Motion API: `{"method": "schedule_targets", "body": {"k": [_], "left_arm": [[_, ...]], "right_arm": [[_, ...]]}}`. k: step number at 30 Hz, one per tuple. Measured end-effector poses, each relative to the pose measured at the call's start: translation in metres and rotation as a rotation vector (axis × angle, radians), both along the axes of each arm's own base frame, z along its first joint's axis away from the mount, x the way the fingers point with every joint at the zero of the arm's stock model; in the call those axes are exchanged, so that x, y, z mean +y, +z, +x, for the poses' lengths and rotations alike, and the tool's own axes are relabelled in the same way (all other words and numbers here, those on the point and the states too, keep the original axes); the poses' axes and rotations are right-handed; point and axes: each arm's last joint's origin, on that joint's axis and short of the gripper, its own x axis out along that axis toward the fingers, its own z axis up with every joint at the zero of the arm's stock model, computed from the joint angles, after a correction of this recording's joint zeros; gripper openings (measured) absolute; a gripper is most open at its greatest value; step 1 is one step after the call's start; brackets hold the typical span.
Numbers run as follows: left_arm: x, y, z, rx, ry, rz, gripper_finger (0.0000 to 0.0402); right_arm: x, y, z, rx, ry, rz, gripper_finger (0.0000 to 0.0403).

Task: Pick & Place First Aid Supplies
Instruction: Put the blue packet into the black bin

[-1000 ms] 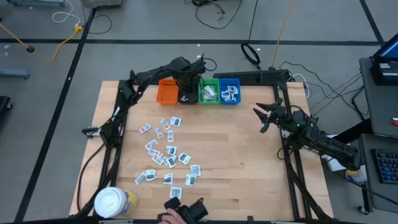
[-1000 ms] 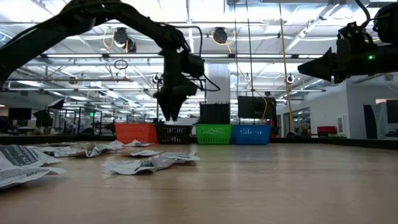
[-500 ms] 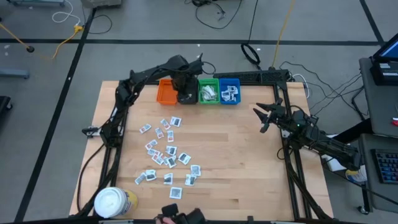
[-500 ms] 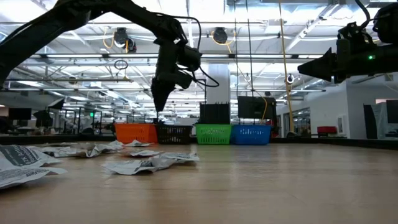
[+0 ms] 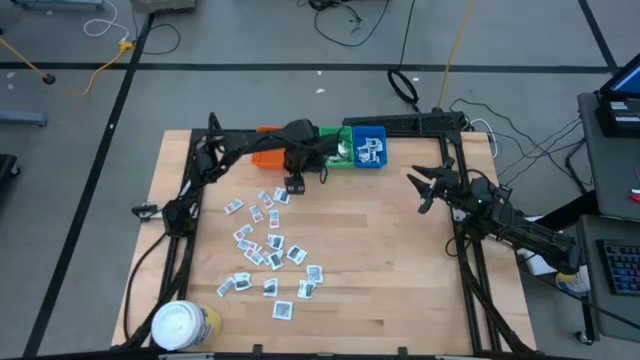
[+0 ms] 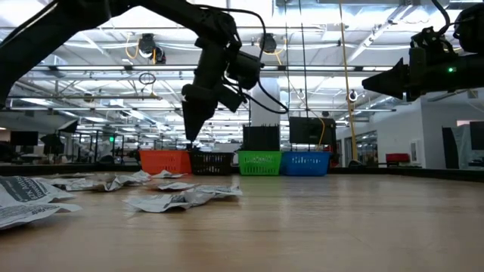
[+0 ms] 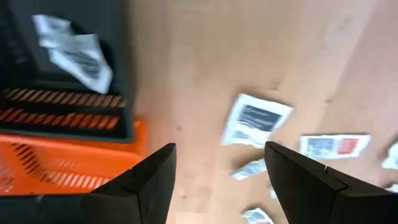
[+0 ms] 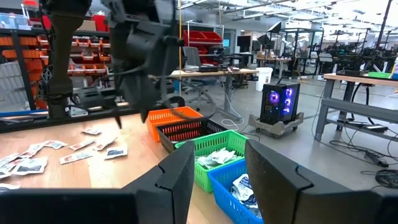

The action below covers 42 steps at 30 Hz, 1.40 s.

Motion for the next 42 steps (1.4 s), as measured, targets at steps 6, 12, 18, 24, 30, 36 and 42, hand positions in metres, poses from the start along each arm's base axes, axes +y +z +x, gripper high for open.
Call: {"method": "schedule_targets", "body": {"k": [6, 12, 18, 24, 30, 36, 42], "left_arm": [[-0.024, -0.015, 0.002, 0.066, -0.062, -0.009, 0.0251], [-0.040, -0.032, 0.002, 0.099, -0.118, -0.025, 0.0250], [-0.042, -0.054, -0.001, 0.096, -0.100, -0.016, 0.0250], [-0.044, -0.077, -0.005, 0.068, -0.098, -0.001, 0.0251], [-0.043, -0.083, -0.007, 0.073, -0.101, 0.020, 0.0250], [-0.041, -0.083, -0.007, 0.061, -0.107, 0.016, 0.0212], [-0.041, -0.083, -0.006, 0.020, -0.060, -0.078, 0.0087]], "right_arm": [[0.000, 0.000, 0.000, 0.000, 0.000, 0.000, 0.0139], [0.000, 0.000, 0.000, 0.000, 0.000, 0.000, 0.0139], [0.000, 0.000, 0.000, 0.000, 0.000, 0.000, 0.0139], [0.000, 0.000, 0.000, 0.000, -0.001, 0.000, 0.0139], [0.000, 0.000, 0.000, 0.000, 0.000, 0.000, 0.0139], [0.000, 0.000, 0.000, 0.000, 0.000, 0.000, 0.0139], [0.000, 0.000, 0.000, 0.000, 0.000, 0.000, 0.0139]]}}
